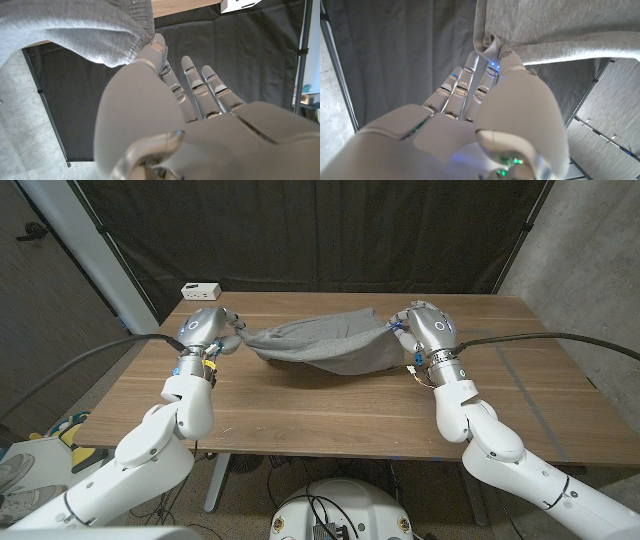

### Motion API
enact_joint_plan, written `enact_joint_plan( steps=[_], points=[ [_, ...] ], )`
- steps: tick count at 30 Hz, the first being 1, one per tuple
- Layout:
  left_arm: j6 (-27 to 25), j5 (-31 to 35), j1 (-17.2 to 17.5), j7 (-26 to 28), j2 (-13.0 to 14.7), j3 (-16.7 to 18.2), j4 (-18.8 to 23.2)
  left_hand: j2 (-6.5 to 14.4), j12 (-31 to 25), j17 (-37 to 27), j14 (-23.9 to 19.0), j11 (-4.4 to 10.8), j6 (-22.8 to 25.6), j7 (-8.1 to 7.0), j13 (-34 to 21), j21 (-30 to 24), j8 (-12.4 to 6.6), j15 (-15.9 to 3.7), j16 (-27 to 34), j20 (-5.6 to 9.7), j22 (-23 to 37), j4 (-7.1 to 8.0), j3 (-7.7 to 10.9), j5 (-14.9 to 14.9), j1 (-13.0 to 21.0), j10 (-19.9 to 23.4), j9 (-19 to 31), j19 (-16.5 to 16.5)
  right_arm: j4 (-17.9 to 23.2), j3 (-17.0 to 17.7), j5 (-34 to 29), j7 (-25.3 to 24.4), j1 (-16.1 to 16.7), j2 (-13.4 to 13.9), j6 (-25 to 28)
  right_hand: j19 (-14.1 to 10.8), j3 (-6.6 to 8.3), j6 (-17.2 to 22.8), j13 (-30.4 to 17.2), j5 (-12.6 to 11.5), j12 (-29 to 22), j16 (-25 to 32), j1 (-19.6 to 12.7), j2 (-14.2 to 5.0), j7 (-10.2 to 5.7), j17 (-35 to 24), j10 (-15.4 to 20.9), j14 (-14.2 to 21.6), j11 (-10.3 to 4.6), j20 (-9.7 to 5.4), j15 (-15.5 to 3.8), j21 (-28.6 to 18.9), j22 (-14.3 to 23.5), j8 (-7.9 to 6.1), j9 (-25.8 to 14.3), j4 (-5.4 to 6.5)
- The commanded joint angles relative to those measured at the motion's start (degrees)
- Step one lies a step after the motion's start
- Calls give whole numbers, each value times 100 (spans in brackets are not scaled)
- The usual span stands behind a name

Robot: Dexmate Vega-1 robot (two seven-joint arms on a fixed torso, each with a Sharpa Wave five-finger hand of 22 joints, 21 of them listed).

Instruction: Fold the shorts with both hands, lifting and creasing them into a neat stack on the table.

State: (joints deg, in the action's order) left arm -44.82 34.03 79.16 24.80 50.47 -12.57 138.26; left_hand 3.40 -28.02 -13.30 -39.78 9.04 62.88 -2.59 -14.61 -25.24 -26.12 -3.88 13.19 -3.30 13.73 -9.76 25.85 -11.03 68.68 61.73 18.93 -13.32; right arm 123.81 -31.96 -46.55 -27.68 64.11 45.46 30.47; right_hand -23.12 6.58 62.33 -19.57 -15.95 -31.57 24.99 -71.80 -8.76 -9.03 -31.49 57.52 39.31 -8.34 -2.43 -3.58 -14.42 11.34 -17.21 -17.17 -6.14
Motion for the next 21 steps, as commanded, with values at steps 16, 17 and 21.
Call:
enact_joint_plan(
  steps=[16, 17, 21],
  points=[
    [-329, -765, -382, -262, -158, 346, 53, 23, -431, -2, -39, -142, 193, 336, -1701, -99, -31, -855, -82, -85, 39, 10, 231, -89, -161, -14, 96, 38, -831, -288, -202, 454, -1047, -380, -514, 23, -48, 27, -974, -62, -383, -58, -56, -43, -35, -72, 52, 63, -69, -255, -994, -32, 9, 7, 23, 33],
    [-333, -798, -413, -260, -158, 343, 36, 21, -432, -2, -38, -158, 178, 341, -1711, -106, -29, -851, -87, -87, 41, 11, 249, -93, -172, -29, 104, 40, -833, -305, -208, 544, -1091, -386, -489, 20, -50, 26, -969, -63, -383, -63, -60, -45, -36, -76, 56, 64, -68, -252, -1000, -34, 9, 11, 26, 33],
    [-419, -882, -605, -271, -119, 265, -45, 22, -447, -1, -39, -133, 156, 353, -1735, -126, -30, -846, -98, -100, 48, 13, 299, -106, -202, -39, 125, 42, -1112, -371, -104, 558, -1353, -474, -714, 23, -61, 35, -952, -63, -376, -80, -57, -44, -32, -89, 55, 62, -61, -255, -994, -36, 8, 20, 37, 41]
  ],
)
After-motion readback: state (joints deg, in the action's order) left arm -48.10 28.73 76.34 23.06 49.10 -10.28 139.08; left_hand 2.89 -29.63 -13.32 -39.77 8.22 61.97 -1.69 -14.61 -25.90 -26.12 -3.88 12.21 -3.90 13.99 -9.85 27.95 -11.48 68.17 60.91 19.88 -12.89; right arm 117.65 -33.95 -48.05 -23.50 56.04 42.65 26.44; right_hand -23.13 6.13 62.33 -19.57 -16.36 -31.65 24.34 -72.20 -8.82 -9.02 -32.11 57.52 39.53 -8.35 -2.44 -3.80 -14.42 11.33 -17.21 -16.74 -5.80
